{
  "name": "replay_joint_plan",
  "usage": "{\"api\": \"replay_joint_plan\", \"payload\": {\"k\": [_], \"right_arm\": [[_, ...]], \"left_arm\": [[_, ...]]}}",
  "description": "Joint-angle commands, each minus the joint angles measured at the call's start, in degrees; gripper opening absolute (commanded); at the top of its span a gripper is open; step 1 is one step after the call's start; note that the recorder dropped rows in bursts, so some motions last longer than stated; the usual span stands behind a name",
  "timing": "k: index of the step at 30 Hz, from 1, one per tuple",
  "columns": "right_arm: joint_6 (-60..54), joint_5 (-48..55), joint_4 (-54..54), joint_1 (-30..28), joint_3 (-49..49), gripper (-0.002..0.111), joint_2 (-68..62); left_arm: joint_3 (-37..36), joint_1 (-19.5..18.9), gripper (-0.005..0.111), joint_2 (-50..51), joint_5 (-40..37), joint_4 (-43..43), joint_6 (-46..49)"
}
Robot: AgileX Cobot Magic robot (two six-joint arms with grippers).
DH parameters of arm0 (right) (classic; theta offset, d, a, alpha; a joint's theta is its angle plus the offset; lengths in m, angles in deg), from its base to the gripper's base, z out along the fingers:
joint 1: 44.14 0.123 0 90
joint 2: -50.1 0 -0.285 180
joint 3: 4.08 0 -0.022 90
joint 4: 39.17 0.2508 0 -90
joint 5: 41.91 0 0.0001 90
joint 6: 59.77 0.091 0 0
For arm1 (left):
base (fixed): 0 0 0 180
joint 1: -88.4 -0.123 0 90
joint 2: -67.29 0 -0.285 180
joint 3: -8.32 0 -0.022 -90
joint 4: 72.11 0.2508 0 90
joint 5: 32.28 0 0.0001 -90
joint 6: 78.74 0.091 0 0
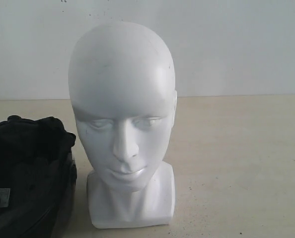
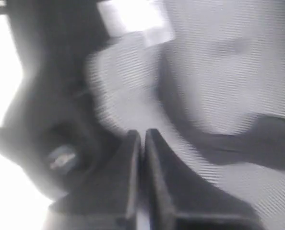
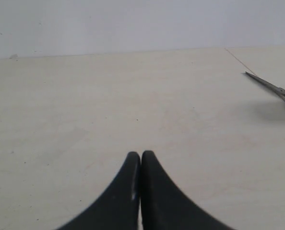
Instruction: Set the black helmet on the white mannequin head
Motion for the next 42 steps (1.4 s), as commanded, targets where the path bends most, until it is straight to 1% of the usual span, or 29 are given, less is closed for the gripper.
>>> {"api": "replay_joint_plan", "payload": {"k": [1, 3, 4, 5, 6, 11, 13, 16, 18, 19, 21, 24, 25, 27, 28, 29, 30, 31, 32, 33, 34, 35, 36, 38, 42], "right_arm": [[-0.34, -0.48, 0.08, -0.42, -0.06, 0.0, 0.28], [-0.34, -0.48, 0.08, -0.42, -0.06, 0.0, 0.28], [-0.34, -0.48, 0.08, -0.42, -0.06, 0.0, 0.28], [-0.34, -0.48, 0.08, -0.42, -0.06, 0.0, 0.28], [-0.34, -0.48, 0.08, -0.42, -0.06, 0.0, 0.28], [-0.34, -0.48, 0.08, -0.42, -0.06, 0.0, 0.28], [-0.34, -0.48, 0.08, -0.42, -0.06, 0.0, 0.28], [-0.34, -0.48, 0.08, -0.42, -0.06, 0.0, 0.28], [-0.34, -0.48, 0.08, -0.42, -0.06, 0.0, 0.28], [-0.34, -0.48, 0.08, -0.42, -0.06, 0.0, 0.28], [-0.34, -0.48, 0.08, -0.42, -0.06, 0.0, 0.28], [-0.34, -0.48, 0.08, -0.42, -0.06, 0.0, 0.28], [-0.34, -0.48, 0.08, -0.42, -0.06, 0.0, 0.28], [-0.34, -0.48, 0.08, -0.42, -0.06, 0.0, 0.28], [-0.34, -0.48, 0.08, -0.42, -0.06, 0.0, 0.28], [-0.34, -0.48, 0.08, -0.42, -0.06, 0.0, 0.28], [-0.34, -0.48, 0.08, -0.42, -0.06, 0.0, 0.28], [-0.34, -0.48, 0.08, -0.42, -0.06, 0.0, 0.28], [-0.34, -0.48, 0.08, -0.42, -0.06, 0.0, 0.28], [-0.34, -0.48, 0.08, -0.42, -0.06, 0.0, 0.28], [-0.34, -0.5, -0.02, -0.42, -0.06, 0.0, 0.28], [-0.34, -0.5, -0.02, -0.42, -0.06, 0.0, 0.28], [-0.34, -0.5, -0.02, -0.42, -0.06, 0.0, 0.28], [-0.34, -0.5, -0.02, -0.42, -0.06, 0.0, 0.28], [-0.34, -0.5, -0.02, -0.42, -0.06, 0.0, 0.28]], "left_arm": [[0.6, 0.28, 0.004, -1.52, 0.57, 1.71, -3.61], [0.6, 0.28, 0.004, -3.24, 3.61, -7.33, 6.38], [0.6, 0.28, 0.004, -3.39, 3.73, -8.57, 8.74], [0.6, 0.28, 0.004, -3.39, 3.73, -7.45, 9.12], [0.6, 0.28, 0.004, -3.39, 3.73, -5.99, 8.66], [0.81, 0.28, 0.004, -3.39, 1.82, 12.07, -5.28], [3.29, 0.28, 0.004, -3.39, 1.1, 17.56, -9.08], [6.87, 0.28, 0.004, -3.39, 0.88, 21.48, -11.59], [8.78, 0.17, 0.004, -3.39, 0.89, 21.25, -11.59], [9.94, 0.17, 0.004, -3.39, 0.89, 20.0, -11.59], [11.91, 0.17, 0.004, -3.39, 0.24, 14.31, -10.82], [13.47, 0.17, 0.004, -3.39, -1.54, -1.57, 1.28], [13.55, 0.27, 0.004, -3.39, -2.6, -8.88, 8.21], [13.55, 0.27, 0.005, -3.52, -4.91, -18.31, 15.01], [13.55, 0.27, 0.007, -3.62, -6.22, -22.92, 18.48], [13.55, 0.27, 0.011, -3.62, -7.22, -26.4, 22.39], [13.55, 0.27, 0.017, -3.65, -8.48, -30.1, 26.59], [13.55, 0.27, 0.026, -3.65, -9.8, -33.06, 29.74], [13.55, 0.27, 0.038, -3.65, -10.78, -35.32, 31.32], [13.55, 0.27, 0.06, -3.65, -11.2, -37.76, 32.61], [13.55, 0.27, 0.079, -3.65, -12.56, -39.26, 32.43], [13.55, 0.27, 0.101, -3.65, -14.96, -39.77, 28.58], [13.55, 0.27, 0.108, -3.49, -16.4, -39.77, 26.48], [13.55, 0.27, 0.11, -2.71, -18.26, -39.92, 25.92], [13.55, 0.51, 0.11, -2.25, -18.37, -40.25, 25.92]]}}
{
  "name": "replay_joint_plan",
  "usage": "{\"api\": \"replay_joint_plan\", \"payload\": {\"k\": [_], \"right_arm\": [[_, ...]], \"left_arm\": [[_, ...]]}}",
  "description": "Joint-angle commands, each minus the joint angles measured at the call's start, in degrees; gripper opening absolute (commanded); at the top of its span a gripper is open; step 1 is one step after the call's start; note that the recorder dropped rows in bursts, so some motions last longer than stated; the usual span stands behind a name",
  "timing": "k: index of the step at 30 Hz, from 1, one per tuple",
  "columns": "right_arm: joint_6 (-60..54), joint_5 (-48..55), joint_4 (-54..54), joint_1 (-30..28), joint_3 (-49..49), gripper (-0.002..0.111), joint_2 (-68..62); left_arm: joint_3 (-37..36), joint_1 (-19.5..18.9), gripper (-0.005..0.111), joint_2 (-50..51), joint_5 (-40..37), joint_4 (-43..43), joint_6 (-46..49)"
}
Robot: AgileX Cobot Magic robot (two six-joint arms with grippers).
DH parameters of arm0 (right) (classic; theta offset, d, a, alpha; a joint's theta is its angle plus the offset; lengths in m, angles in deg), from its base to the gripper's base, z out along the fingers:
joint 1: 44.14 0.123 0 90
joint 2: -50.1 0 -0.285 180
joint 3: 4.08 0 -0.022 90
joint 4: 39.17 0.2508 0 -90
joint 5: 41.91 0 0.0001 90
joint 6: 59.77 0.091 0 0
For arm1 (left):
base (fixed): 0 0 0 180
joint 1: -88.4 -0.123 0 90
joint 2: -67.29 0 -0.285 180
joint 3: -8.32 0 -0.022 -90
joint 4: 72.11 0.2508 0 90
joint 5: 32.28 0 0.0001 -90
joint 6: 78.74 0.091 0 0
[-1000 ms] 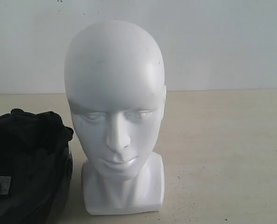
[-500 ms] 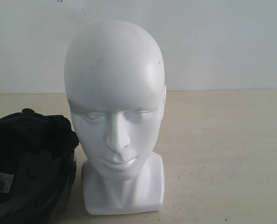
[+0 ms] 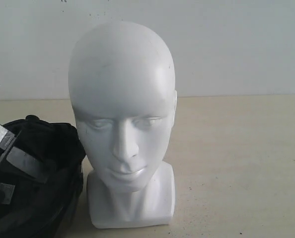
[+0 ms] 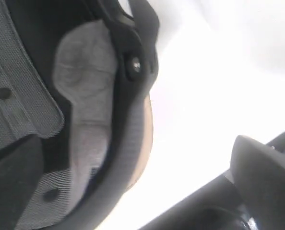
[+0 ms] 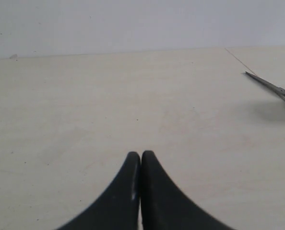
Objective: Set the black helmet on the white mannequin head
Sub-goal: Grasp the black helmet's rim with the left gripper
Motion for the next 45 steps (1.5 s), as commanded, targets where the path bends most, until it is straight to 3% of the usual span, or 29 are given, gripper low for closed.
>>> {"api": "replay_joint_plan", "payload": {"k": [1, 5, 11, 19, 30, 40, 43, 45], "right_arm": [[-0.34, -0.5, -0.02, -0.42, -0.06, 0.0, 0.28], [-0.34, -0.5, -0.02, -0.42, -0.06, 0.0, 0.28], [-0.34, -0.5, -0.02, -0.42, -0.06, 0.0, 0.28], [-0.34, -0.5, -0.02, -0.42, -0.06, 0.0, 0.28], [-0.34, -0.5, -0.02, -0.42, -0.06, 0.0, 0.28], [-0.34, -0.5, -0.02, -0.42, -0.06, 0.0, 0.28], [-0.34, -0.5, -0.02, -0.42, -0.06, 0.0, 0.28], [-0.34, -0.5, -0.02, -0.42, -0.06, 0.0, 0.28]], "left_arm": [[0.25, 1.05, 0.11, 0.42, -0.79, -0.67, -0.82], [0.25, 4.48, 0.11, 0.55, 0.98, 0.78, -3.05], [0.25, 11.18, 0.11, 2.72, 4.04, 12.04, -11.89], [0.25, 16.32, 0.11, 7.17, 7.48, 12.22, -15.6], [0.25, 17.52, 0.11, 12.24, 14.37, 13.34, -17.06], [0.25, 17.52, 0.109, 18.88, 15.53, 19.27, -19.21], [0.25, 17.52, 0.104, 18.96, 15.66, 23.05, -20.36], [0.25, 17.52, 0.093, 18.96, 15.05, 24.84, -20.36]]}}
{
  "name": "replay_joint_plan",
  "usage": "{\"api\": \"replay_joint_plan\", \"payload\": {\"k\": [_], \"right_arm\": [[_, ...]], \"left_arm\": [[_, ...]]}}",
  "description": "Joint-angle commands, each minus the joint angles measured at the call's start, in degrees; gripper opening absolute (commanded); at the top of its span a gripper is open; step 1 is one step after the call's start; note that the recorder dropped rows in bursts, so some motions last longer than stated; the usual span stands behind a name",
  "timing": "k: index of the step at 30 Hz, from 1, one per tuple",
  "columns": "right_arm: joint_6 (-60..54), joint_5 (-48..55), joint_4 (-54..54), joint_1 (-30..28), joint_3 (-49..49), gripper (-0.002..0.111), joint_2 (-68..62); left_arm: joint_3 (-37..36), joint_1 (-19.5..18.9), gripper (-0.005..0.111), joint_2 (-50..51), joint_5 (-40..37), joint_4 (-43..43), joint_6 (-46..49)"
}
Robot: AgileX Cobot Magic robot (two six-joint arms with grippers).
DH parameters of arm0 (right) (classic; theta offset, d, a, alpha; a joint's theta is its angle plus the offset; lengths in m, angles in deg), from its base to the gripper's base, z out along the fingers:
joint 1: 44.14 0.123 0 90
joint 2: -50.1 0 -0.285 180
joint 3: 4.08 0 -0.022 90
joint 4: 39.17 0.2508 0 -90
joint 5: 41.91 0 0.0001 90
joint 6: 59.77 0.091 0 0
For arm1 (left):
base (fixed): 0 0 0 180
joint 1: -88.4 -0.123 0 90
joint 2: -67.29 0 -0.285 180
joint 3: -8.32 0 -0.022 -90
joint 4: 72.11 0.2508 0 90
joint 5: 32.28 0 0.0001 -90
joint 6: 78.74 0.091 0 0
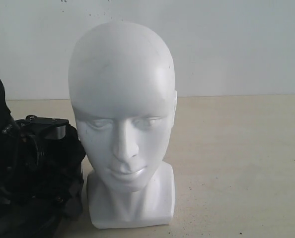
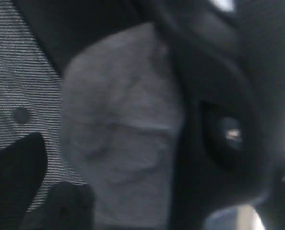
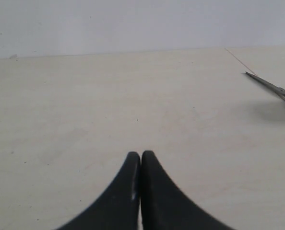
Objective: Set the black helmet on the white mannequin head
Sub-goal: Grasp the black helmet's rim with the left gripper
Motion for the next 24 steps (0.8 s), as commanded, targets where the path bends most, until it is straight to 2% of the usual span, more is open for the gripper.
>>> {"api": "replay_joint_plan", "payload": {"k": [1, 2, 3, 4, 5, 8, 24], "right_arm": [[-0.34, -0.5, -0.02, -0.42, -0.06, 0.0, 0.28], [-0.34, -0.5, -0.02, -0.42, -0.06, 0.0, 0.28], [-0.34, -0.5, -0.02, -0.42, -0.06, 0.0, 0.28], [-0.34, -0.5, -0.02, -0.42, -0.06, 0.0, 0.28], [-0.34, -0.62, 0.08, -0.42, -0.06, 0.0, 0.28], [-0.34, -0.51, 0.08, -0.42, -0.06, 0.0, 0.28], [-0.34, -0.51, 0.08, -0.42, -0.06, 0.0, 0.28]], "left_arm": [[0.25, 0.51, 0.076, 0.0, -1.39, 5.51, -2.88], [0.25, 0.51, 0.055, 0.0, -3.02, 6.0, -2.63], [0.25, 0.51, 0.041, 0.0, -5.09, 6.16, -1.15], [0.25, 0.51, 0.029, -0.53, -7.93, 5.91, 1.07], [0.25, 0.51, 0.026, -1.79, -9.05, 5.91, 1.62], [0.25, 0.51, 0.027, -4.99, -8.1, 6.16, 1.96], [0.25, 0.51, 0.026, -1.77, -8.26, 6.68, 0.98]]}}
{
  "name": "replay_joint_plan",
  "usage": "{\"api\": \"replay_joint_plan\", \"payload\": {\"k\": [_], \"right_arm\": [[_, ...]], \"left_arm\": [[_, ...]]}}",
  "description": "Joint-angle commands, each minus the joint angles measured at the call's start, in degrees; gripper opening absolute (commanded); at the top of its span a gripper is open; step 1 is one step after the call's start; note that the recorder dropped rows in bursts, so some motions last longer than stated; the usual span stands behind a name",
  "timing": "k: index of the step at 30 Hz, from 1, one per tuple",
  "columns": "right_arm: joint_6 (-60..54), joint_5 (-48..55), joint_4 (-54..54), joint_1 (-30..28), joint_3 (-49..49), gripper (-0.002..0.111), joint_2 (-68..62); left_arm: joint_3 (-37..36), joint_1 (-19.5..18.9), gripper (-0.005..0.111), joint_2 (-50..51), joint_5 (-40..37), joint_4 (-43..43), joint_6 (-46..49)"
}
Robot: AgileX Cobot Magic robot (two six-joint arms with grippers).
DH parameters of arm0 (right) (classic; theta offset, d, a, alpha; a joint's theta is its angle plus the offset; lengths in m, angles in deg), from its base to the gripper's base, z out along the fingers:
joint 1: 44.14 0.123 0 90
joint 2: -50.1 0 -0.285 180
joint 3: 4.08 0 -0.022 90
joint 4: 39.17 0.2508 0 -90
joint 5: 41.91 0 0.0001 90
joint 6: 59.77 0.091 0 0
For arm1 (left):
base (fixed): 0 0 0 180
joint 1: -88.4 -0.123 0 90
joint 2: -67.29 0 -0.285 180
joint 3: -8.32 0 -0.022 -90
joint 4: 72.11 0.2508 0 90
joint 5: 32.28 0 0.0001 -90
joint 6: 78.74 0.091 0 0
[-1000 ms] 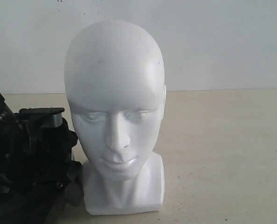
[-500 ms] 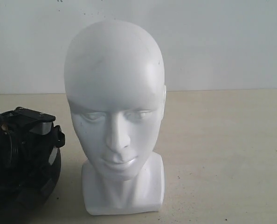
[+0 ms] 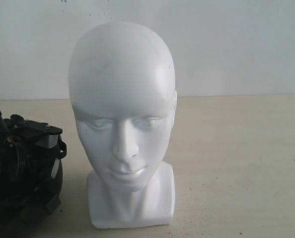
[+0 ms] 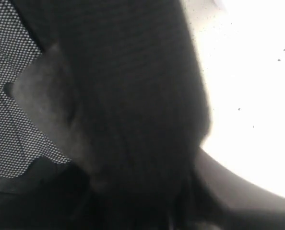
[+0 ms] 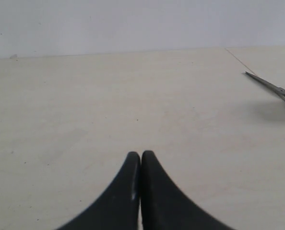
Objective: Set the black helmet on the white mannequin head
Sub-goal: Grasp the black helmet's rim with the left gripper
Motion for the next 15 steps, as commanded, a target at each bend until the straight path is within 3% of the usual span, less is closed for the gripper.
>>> {"api": "replay_joint_plan", "payload": {"k": [1, 4, 9, 15], "right_arm": [[-0.34, -0.51, 0.08, -0.42, -0.06, 0.0, 0.28], [-0.34, -0.51, 0.08, -0.42, -0.06, 0.0, 0.28], [-0.34, -0.51, 0.08, -0.42, -0.06, 0.0, 0.28], [-0.34, -0.51, 0.08, -0.42, -0.06, 0.0, 0.28]], "left_arm": [[0.13, 0.11, 0.026, 0.33, -0.19, 0.23, -0.58], [0.13, 0.11, 0.031, 0.33, -0.21, 0.23, -0.47], [0.13, 0.11, 0.056, 0.33, -0.21, 0.23, -0.19], [0.13, 0.11, 0.059, 0.33, 2.1, 0.12, -0.32]]}}
